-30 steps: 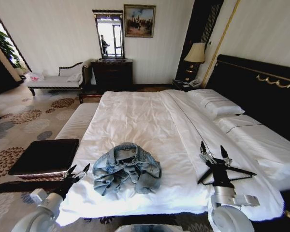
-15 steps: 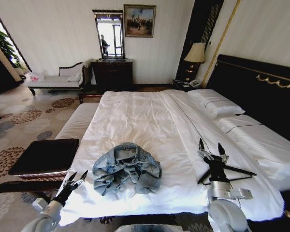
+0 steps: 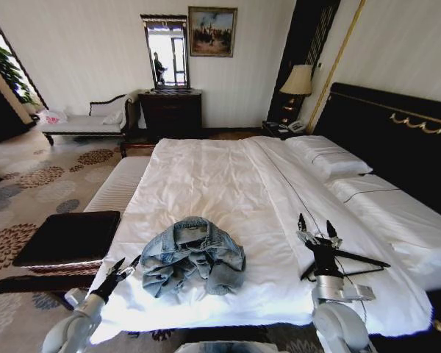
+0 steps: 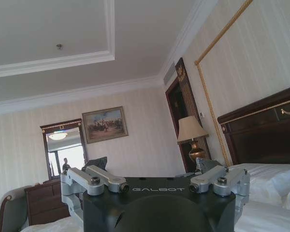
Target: Pick up the clothes from the bed and hang them on the clothes hanger.
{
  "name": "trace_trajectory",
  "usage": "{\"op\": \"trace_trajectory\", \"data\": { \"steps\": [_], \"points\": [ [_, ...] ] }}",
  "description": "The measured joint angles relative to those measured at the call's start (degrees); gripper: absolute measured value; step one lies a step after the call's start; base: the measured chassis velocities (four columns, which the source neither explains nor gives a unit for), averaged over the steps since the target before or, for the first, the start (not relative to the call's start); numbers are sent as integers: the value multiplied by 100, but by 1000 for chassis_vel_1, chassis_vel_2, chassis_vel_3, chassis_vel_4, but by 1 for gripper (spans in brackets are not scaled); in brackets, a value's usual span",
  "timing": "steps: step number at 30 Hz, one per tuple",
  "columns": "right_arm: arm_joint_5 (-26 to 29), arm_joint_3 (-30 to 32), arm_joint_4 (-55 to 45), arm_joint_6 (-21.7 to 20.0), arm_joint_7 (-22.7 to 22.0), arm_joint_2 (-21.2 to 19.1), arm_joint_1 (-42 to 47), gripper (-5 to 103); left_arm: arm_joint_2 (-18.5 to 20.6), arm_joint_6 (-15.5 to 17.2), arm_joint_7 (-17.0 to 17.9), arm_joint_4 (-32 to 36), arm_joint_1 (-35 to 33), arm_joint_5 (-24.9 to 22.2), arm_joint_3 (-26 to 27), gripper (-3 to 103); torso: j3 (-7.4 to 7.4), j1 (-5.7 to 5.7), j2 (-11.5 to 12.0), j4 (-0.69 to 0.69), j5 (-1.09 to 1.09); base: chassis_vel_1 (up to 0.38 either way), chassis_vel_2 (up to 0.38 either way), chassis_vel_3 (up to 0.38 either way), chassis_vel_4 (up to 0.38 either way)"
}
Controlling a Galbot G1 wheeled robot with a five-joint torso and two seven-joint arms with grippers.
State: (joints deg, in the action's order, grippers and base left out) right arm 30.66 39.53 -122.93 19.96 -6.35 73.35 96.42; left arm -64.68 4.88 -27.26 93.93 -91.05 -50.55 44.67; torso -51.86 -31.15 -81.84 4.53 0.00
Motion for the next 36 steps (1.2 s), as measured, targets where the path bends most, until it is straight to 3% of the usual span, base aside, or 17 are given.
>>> {"op": "trace_trajectory", "data": {
  "steps": [6, 12, 20, 23, 24, 25, 27, 34, 36],
  "points": [
    [-34, 6, 31, -1, -9, 31, -1, 100, -48, -5, -20, 71, -16, 101, -168, 96, 0, 0, 0, -1, 0, 0, 0, 0, 0],
    [-72, 0, 80, -1, -15, 43, -1, 100, -54, -2, -20, -73, 118, 167, -331, 101, 0, 0, 0, -1, 0, 0, 0, 0, 0],
    [-79, 11, 130, -1, -27, 13, 1, 100, 13, 28, -15, -315, 325, 131, -518, 90, 0, 0, 0, -1, 0, 0, 0, 0, 0],
    [-91, 6, 155, -1, -28, 13, 2, 100, 4, 38, -17, -321, 357, 133, -598, 75, 0, 0, 0, -1, 0, 0, 0, 0, 0],
    [-94, 5, 163, -1, -28, 13, 2, 100, 0, 40, -17, -321, 362, 138, -618, 75, 0, 0, 0, -1, 0, 0, 0, 0, 0],
    [-103, 3, 180, -2, -33, 13, 2, 100, -14, 43, -18, -332, 387, 161, -673, 64, 0, 0, 0, -1, 0, 0, 0, 0, 0],
    [-106, 3, 184, -2, -36, 15, 4, 100, -20, 43, -19, -341, 399, 165, -687, 64, 0, 0, 0, -1, 0, 0, 0, 0, 0],
    [-111, 6, 207, -3, -44, 13, 19, 100, -1, 50, -8, -362, 433, 144, -706, 31, 0, 0, 0, -1, 0, 0, 0, 0, 0],
    [-111, 4, 221, -3, -44, 10, 14, 100, -1, 54, -3, -356, 433, 138, -702, 31, 0, 0, 0, -1, 0, 0, 0, 0, 0]
  ]
}}
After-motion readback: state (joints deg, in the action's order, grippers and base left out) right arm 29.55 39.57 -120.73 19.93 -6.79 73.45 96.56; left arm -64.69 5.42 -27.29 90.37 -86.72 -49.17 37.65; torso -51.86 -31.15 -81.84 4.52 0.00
